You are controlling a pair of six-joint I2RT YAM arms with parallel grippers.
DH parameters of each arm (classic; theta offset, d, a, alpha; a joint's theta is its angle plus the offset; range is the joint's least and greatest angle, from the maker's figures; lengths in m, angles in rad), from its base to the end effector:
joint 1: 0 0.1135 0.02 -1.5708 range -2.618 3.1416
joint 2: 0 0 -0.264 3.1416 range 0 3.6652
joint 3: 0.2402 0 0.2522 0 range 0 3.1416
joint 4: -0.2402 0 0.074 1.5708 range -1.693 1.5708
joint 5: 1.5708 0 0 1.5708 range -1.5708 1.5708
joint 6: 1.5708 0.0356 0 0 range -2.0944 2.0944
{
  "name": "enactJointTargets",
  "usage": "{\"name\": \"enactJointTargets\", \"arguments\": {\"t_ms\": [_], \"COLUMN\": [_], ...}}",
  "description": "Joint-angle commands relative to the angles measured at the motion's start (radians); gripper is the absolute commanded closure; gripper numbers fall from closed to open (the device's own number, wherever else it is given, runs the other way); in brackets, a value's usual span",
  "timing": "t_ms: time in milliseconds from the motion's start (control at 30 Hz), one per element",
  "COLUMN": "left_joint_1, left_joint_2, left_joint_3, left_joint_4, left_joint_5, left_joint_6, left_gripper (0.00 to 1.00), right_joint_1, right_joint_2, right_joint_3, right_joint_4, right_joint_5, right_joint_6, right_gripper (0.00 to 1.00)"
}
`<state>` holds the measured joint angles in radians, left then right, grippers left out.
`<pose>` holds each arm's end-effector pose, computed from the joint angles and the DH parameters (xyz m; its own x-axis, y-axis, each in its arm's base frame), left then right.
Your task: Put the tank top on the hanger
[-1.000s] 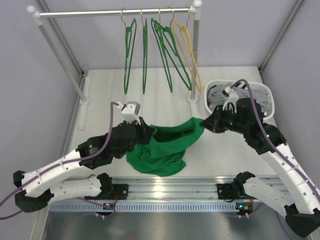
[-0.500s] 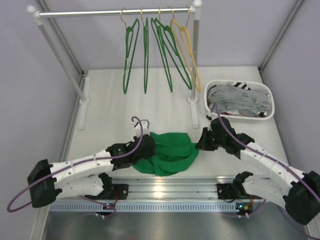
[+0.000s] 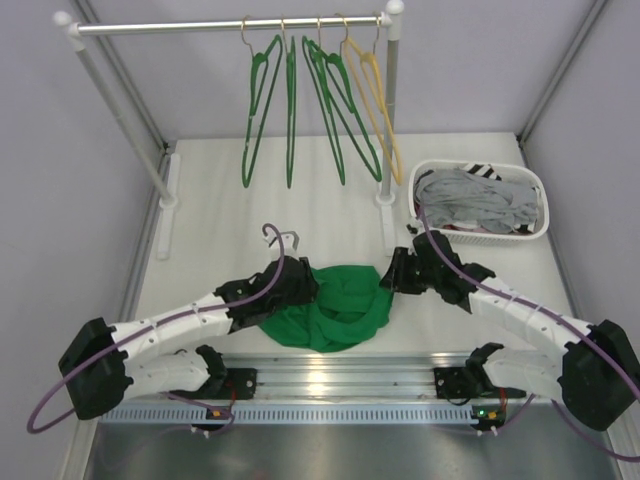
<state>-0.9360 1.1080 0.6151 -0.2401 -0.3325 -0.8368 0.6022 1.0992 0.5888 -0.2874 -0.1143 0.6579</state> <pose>0.1436 -0.1753 0.2146 -0.7241 -0.2003 -0.6600 0.1189 0.9063 -0.4055 0.1786 0.1277 0.2031 -0.8510 0.1522 -0.5026 -0.1365 0.8601 0.4916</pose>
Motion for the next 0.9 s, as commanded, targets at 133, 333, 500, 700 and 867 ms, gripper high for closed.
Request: {"name": "enactJointTargets", "arguments": {"t_ms": [133,333,500,700,867], "left_joint_1": [0.002,0.002,0.002,0.002,0.002], "left_joint_2": [-0.149,-0.299,-0.382,-0.458,-0.429], "left_joint_3": [0.005,0.044,0.156,0.325,0.584], "left_joint_4": [-0.079,-0.246,-0.416,-0.479,-0.458], "left_joint_5": [0.05,0.142,0.194,0.3,0.296], "left_joint_6": [0.057,0.11,0.168,0.252,0.323], "left_gripper": [0.5,0.47,0.47,0.45,0.44], "right_joint_1": [0.016,0.016,0.016,0.016,0.016], "right_joint_2": [-0.035,-0.084,-0.127,-0.157,-0.182], "right_joint_3": [0.014,0.016,0.019,0.026,0.04], "right_joint_4": [0.002,-0.055,-0.093,-0.13,-0.154], "right_joint_5": [0.062,0.096,0.11,0.137,0.14], "right_joint_6": [-0.015,-0.021,-0.018,-0.024,-0.032], "right_gripper": [0.55,0.47,0.43,0.43,0.43]}}
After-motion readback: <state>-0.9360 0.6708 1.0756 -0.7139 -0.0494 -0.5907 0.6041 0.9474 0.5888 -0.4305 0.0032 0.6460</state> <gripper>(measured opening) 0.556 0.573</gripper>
